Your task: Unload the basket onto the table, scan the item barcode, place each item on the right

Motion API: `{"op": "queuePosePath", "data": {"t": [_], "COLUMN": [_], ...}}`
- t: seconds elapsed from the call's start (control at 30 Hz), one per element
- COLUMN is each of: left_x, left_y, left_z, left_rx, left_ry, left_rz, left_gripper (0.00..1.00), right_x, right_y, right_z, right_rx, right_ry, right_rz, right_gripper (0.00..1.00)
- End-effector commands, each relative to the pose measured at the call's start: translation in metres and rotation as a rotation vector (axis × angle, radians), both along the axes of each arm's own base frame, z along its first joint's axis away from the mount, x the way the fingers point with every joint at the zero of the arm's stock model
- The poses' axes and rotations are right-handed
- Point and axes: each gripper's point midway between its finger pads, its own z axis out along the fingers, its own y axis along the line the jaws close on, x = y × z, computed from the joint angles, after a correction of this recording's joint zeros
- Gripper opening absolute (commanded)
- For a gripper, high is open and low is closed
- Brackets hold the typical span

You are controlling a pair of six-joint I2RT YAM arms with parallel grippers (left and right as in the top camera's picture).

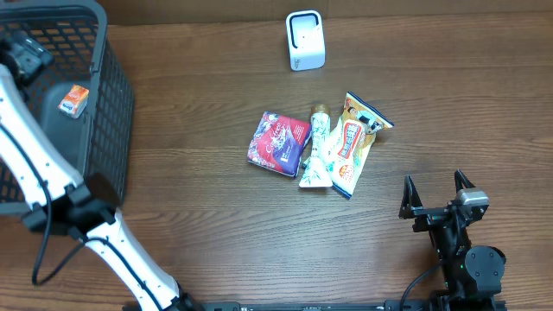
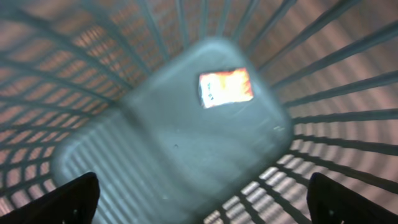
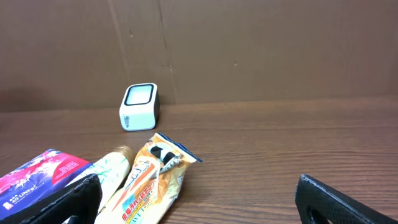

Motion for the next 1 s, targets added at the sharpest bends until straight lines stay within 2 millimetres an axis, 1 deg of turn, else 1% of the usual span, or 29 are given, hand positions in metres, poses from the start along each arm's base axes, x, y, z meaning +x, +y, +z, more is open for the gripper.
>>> {"op": "queuePosePath", "data": {"t": [0.0, 0.07, 0.1, 0.27, 0.37, 0.47, 0.67, 0.7, 0.73, 0.8, 0.83, 0.87, 0.9, 0.97], "left_x": [0.014, 0.021, 0.028, 0.042, 0.043, 0.041, 0.028, 0.025, 0.024, 0.019, 0.017, 0.018, 0.019, 0.021], "left_y": [0.004, 0.007, 0.011, 0.017, 0.019, 0.018, 0.011, 0.008, 0.004, -0.005, -0.008, -0.011, -0.014, -0.022], "left_z": [-0.040, -0.055, -0.070, -0.098, -0.110, -0.111, -0.100, -0.097, -0.095, -0.091, -0.088, -0.085, -0.080, -0.066], "left_rx": [-0.014, -0.014, -0.012, -0.011, -0.014, -0.012, -0.031, -0.039, -0.055, -0.090, -0.102, -0.108, -0.116, -0.131], "left_ry": [0.088, 0.111, 0.130, 0.154, 0.180, 0.196, 0.217, 0.217, 0.215, 0.210, 0.211, 0.198, 0.177, 0.131], "left_rz": [-0.082, -0.109, -0.139, -0.173, -0.199, -0.222, -0.221, -0.224, -0.231, -0.244, -0.248, -0.256, -0.267, -0.279], "left_gripper": [0.96, 0.93, 0.90, 0.89, 0.89, 0.89, 0.86, 0.84, 0.79, 0.62, 0.52, 0.45, 0.41, 0.40], "right_x": [0.000, 0.000, 0.000, 0.000, 0.000, 0.000, 0.000, 0.000, 0.000, 0.000, 0.000, 0.000, 0.000, 0.000], "right_y": [0.000, 0.000, 0.000, 0.000, 0.000, 0.000, 0.000, 0.000, 0.000, 0.000, 0.000, 0.000, 0.000, 0.000], "right_z": [-0.002, -0.001, -0.001, -0.002, -0.002, -0.002, -0.002, -0.001, -0.002, -0.002, -0.002, -0.001, -0.002, -0.002], "right_rx": [-0.003, -0.003, -0.003, -0.003, -0.003, -0.003, -0.003, -0.003, -0.003, -0.003, -0.003, -0.003, -0.003, -0.003], "right_ry": [-0.005, -0.005, -0.005, -0.005, -0.005, -0.005, -0.005, -0.005, -0.005, -0.005, -0.005, -0.005, -0.005, -0.005], "right_rz": [-0.002, -0.002, -0.002, -0.002, -0.002, -0.002, -0.002, -0.002, -0.002, -0.002, -0.002, -0.002, -0.002, -0.002], "right_gripper": [1.00, 1.00, 1.00, 1.00, 1.00, 1.00, 1.00, 1.00, 1.00, 1.00, 1.00, 1.00, 1.00, 1.00]}}
